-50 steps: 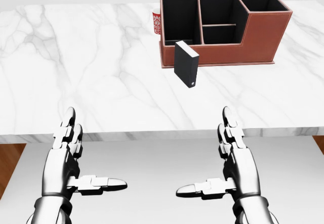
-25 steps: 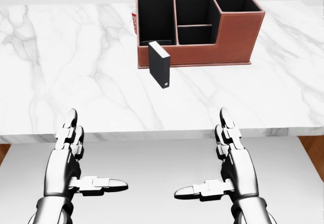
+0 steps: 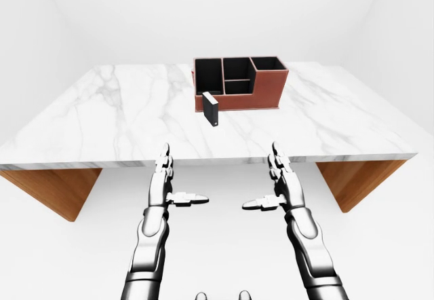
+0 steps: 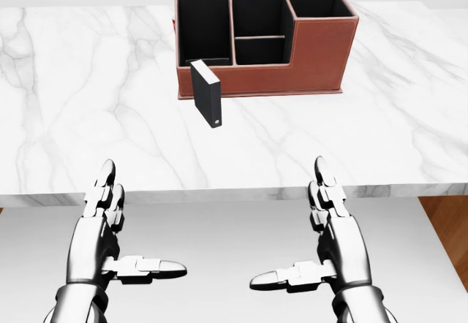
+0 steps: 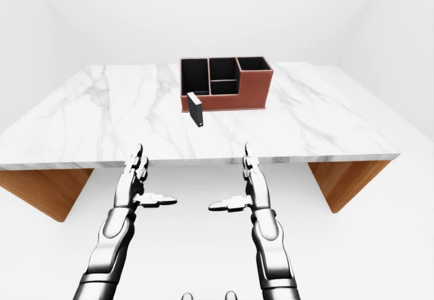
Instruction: Pick up the book and place it in the right compartment of the caddy.
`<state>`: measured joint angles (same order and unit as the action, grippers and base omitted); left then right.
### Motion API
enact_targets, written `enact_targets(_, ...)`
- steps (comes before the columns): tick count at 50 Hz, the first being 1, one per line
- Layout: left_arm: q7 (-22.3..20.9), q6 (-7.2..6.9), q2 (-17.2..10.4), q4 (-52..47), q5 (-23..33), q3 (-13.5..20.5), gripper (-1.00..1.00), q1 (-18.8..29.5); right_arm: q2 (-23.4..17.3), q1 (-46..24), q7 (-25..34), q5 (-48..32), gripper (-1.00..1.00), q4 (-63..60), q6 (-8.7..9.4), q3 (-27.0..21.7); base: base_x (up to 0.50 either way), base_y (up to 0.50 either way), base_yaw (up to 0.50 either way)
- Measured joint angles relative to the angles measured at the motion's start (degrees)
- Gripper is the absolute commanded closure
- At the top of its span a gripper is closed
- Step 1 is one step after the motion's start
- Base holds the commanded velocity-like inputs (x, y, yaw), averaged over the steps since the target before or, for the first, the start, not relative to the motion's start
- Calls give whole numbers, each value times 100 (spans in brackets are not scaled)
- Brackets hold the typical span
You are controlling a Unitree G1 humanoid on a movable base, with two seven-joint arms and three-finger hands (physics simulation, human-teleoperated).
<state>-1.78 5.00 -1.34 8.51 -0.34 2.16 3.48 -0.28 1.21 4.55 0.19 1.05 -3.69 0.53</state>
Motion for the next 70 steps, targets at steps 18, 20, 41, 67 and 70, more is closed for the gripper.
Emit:
enact_targets(18,-1,0,0,-32,2,-2,-100,-12,3,-21,-9,-59,-100,81,-13,12,21,-3,0)
enact_targets(20,0,0,0,-18,2,-2,-100,-9,3,-28,-9,-62,-100,99,-18,11,30,-4,0)
enact_targets(41,6,0,6,-10,1,-11,-100,-7,1,-44,-15,-115,-100,187,-69,20,30,-3,0)
enact_targets(67,-3,0,2,39,12,-14,-100,11,0,-41,-25,-190,-100,187,-41,33,30,0,0)
enact_targets(70,-5,0,1,37,13,-14,-100,11,1,-44,-25,-194,-100,192,-38,33,30,0,0)
